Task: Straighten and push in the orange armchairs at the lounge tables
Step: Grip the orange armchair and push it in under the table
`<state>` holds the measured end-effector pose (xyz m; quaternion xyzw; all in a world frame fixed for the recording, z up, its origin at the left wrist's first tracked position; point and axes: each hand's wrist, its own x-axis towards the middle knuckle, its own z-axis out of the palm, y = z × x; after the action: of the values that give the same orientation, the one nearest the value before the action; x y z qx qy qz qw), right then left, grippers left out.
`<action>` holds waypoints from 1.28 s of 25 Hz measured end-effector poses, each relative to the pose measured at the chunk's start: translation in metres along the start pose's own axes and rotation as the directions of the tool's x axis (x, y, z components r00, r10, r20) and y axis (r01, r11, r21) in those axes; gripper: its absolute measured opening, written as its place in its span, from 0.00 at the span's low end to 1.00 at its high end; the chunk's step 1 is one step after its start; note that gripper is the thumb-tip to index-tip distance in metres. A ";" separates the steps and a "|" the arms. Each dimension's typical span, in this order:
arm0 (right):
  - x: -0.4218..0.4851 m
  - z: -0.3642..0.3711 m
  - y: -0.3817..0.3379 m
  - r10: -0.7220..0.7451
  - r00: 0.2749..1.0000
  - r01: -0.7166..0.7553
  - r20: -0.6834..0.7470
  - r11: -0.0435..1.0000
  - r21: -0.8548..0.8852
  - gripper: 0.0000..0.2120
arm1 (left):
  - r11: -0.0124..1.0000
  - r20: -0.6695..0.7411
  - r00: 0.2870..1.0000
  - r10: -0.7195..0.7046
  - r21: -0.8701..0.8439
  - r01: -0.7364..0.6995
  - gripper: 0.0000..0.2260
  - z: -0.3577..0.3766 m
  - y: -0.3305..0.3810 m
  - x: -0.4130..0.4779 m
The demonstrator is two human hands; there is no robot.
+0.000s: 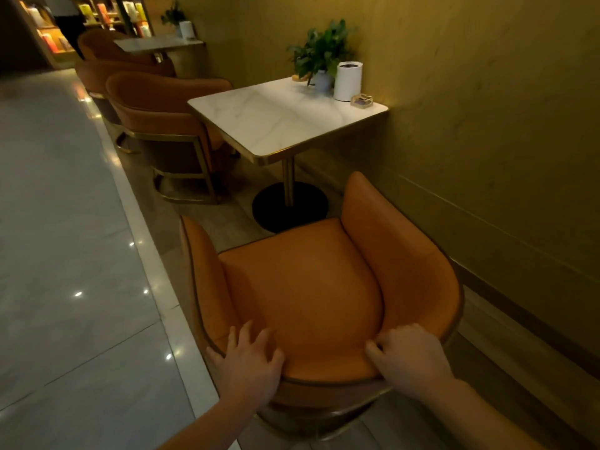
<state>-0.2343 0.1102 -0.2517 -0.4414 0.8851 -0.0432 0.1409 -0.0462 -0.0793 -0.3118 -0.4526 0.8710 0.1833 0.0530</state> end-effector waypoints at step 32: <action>0.062 -0.026 0.091 0.206 0.947 -0.201 -0.246 0.978 0.047 0.22 | 0.987 -0.072 0.986 0.149 -0.049 -0.153 0.24 0.010 0.099 0.081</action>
<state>-0.3471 0.1152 -0.2581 -0.3372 0.9361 -0.0930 0.0368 -0.1741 -0.0863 -0.3155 -0.3924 0.8989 0.1951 -0.0029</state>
